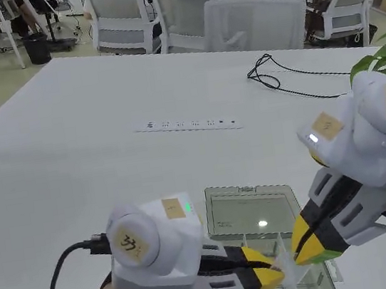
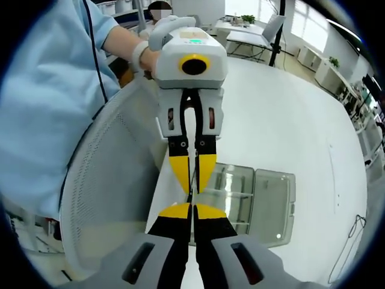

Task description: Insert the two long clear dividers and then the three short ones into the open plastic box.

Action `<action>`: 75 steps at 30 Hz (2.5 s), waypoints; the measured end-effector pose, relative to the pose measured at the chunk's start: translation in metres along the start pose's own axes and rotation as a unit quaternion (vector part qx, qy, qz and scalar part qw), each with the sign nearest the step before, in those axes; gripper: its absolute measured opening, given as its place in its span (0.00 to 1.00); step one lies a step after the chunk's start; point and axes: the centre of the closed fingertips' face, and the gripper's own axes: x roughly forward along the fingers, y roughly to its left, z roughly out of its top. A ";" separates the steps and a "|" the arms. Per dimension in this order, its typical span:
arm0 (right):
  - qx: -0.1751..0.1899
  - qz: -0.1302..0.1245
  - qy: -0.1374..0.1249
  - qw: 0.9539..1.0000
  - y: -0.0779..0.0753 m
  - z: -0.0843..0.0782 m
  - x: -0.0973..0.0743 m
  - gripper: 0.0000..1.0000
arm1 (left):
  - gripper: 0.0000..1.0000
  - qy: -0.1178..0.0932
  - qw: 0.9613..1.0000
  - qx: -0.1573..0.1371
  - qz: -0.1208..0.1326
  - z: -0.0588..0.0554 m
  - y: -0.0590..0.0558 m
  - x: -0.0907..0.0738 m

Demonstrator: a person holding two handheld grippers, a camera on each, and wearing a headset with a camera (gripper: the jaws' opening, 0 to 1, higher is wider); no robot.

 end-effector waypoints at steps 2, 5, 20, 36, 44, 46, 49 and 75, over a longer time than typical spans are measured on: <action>0.011 -0.015 0.002 1.000 -0.009 -0.001 -0.002 0.02 | 0.14 0.006 1.000 -0.010 0.017 -0.006 0.005 -0.003; 0.025 -0.032 0.000 0.999 -0.018 -0.003 -0.002 0.02 | 0.25 0.006 0.999 -0.017 0.033 -0.012 0.010 -0.007; 0.052 -0.033 0.023 0.998 -0.035 -0.021 0.014 0.02 | 0.83 0.023 0.993 -0.048 0.109 -0.040 0.030 -0.026; 0.066 -0.031 0.030 0.997 -0.043 -0.031 0.025 0.02 | 0.99 0.023 0.987 -0.083 0.137 -0.056 0.033 -0.036; 0.069 -0.029 0.029 0.997 -0.044 -0.033 0.031 0.02 | 0.96 0.022 0.987 -0.087 0.134 -0.057 0.032 -0.036; 0.071 -0.029 0.030 0.997 -0.044 -0.032 0.032 0.02 | 0.96 0.022 0.987 -0.087 0.134 -0.057 0.033 -0.036; 0.066 -0.029 0.033 0.997 -0.044 -0.030 0.035 0.02 | 0.95 0.022 0.987 -0.088 0.133 -0.057 0.032 -0.036; 0.060 -0.033 0.073 0.995 -0.045 -0.038 0.072 0.02 | 0.91 0.019 0.987 -0.092 0.130 -0.057 0.031 -0.036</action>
